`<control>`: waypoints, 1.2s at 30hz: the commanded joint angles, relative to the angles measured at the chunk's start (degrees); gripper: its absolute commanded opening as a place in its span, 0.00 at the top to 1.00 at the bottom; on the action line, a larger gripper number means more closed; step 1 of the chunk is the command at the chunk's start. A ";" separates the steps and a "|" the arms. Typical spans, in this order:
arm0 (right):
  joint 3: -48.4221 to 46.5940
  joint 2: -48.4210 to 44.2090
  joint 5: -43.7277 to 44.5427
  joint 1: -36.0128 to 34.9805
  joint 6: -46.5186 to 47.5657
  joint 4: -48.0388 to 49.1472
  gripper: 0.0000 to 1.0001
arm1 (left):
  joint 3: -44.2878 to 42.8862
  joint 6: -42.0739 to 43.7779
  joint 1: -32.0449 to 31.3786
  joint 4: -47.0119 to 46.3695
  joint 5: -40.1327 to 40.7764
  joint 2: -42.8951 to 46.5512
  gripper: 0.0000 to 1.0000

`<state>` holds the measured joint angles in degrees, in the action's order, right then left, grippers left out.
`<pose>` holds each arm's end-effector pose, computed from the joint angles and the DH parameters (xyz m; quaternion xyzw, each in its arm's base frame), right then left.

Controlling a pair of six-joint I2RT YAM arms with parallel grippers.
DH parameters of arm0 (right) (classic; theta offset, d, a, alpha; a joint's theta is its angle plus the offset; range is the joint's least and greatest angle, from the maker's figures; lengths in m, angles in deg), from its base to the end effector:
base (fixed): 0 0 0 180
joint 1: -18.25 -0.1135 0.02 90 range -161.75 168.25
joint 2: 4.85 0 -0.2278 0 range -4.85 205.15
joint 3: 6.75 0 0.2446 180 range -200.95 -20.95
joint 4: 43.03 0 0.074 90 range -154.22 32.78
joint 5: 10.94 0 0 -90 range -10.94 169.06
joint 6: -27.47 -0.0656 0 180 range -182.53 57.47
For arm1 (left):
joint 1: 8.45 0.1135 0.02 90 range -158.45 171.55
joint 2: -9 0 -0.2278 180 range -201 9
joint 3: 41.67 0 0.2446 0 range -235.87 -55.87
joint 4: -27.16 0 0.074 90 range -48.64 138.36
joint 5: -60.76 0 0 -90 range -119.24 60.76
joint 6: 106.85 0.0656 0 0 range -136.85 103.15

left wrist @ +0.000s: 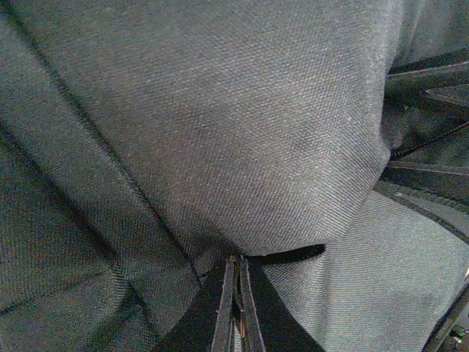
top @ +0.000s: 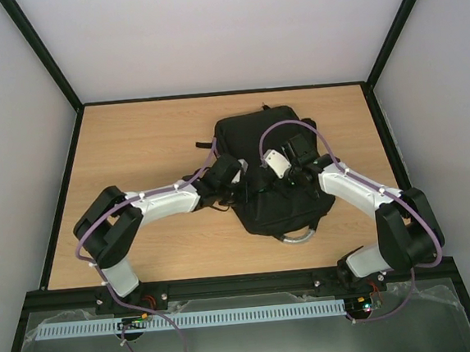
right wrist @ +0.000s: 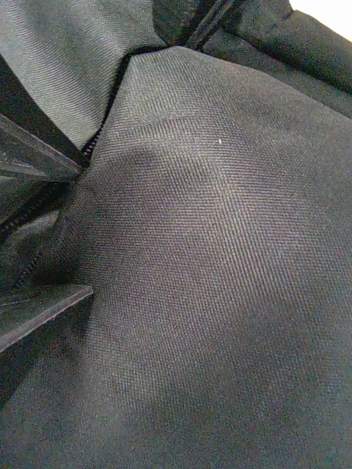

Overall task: Pack the student bag
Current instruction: Zip the student bag at the center of the board.

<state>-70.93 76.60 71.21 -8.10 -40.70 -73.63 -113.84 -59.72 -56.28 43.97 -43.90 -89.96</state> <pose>0.2764 0.1469 0.1631 -0.4025 0.8399 0.0780 0.3558 0.2384 -0.2879 0.1335 0.0897 0.9086 -0.3604 0.1912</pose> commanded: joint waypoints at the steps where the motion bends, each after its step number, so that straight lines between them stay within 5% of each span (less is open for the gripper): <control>1: 1.62 2.51 -2.62 -0.72 -0.73 -4.15 0.60 | -5.97 1.09 -3.13 -3.13 -0.09 -1.27 0.98; 15: -0.47 -7.79 -6.49 -0.55 -0.32 -6.61 0.54 | -4.26 -0.25 -6.13 0.06 5.51 2.70 0.97; 30: -2.87 -2.93 -14.27 -0.55 -2.37 -9.78 0.51 | -1.59 1.85 -6.13 4.33 7.05 10.18 0.46; 36: -5.82 0.56 -17.34 -0.72 -3.79 -10.45 0.50 | 3.79 1.64 -5.61 7.05 10.85 17.98 0.39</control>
<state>-74.56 76.30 57.83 -8.41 -42.87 -80.86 -113.34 -58.28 -62.16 48.71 -36.23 -76.32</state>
